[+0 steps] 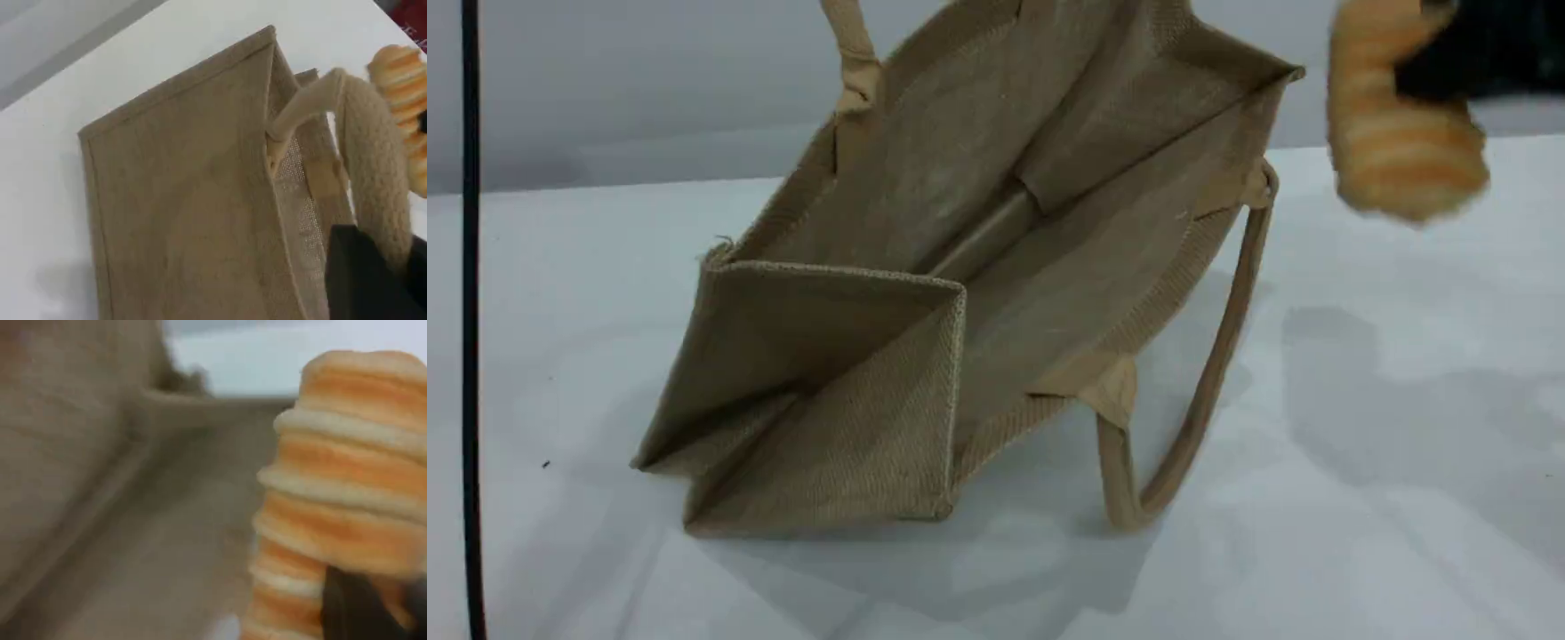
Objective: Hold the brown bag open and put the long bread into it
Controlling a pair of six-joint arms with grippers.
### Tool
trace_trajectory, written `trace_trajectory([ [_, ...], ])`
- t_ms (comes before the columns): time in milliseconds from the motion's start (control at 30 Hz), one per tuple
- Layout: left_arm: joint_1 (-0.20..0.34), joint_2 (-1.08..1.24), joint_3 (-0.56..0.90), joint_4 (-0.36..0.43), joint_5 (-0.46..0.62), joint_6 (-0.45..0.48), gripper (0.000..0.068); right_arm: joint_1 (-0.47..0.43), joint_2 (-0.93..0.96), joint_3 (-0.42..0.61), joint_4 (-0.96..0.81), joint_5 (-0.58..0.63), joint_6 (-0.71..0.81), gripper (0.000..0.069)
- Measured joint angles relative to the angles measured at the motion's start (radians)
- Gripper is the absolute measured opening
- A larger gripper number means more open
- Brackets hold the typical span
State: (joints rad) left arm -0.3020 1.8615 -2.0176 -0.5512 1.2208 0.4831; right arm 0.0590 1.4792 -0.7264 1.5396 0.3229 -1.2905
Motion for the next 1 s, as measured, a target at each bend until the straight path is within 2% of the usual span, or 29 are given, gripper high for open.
trace_trajectory([
  [167,0.0,0.0,0.0,-0.034,0.0,0.032,0.0091,0.001,-0.016,-0.001,0.005,0.171,0.038,0.0051],
  [333,0.0,0.0,0.001,-0.054,0.0,0.041,0.0091,0.007,0.016,-0.001,0.085,0.261,0.031,0.0051],
  [567,0.0,0.0,0.001,-0.055,0.0,0.053,0.0091,0.135,0.082,-0.01,0.165,0.203,0.003,0.005],
  [767,0.0,0.0,0.001,-0.067,0.0,0.053,0.0091,0.27,0.175,-0.076,0.208,0.143,-0.027,0.005],
  [867,0.0,0.0,0.001,-0.079,0.0,0.051,0.0091,0.306,0.236,-0.128,0.207,0.141,-0.027,0.005],
  [1000,0.0,0.0,0.001,-0.079,0.0,0.051,0.0091,0.311,0.325,-0.205,0.206,0.136,-0.027,0.005],
])
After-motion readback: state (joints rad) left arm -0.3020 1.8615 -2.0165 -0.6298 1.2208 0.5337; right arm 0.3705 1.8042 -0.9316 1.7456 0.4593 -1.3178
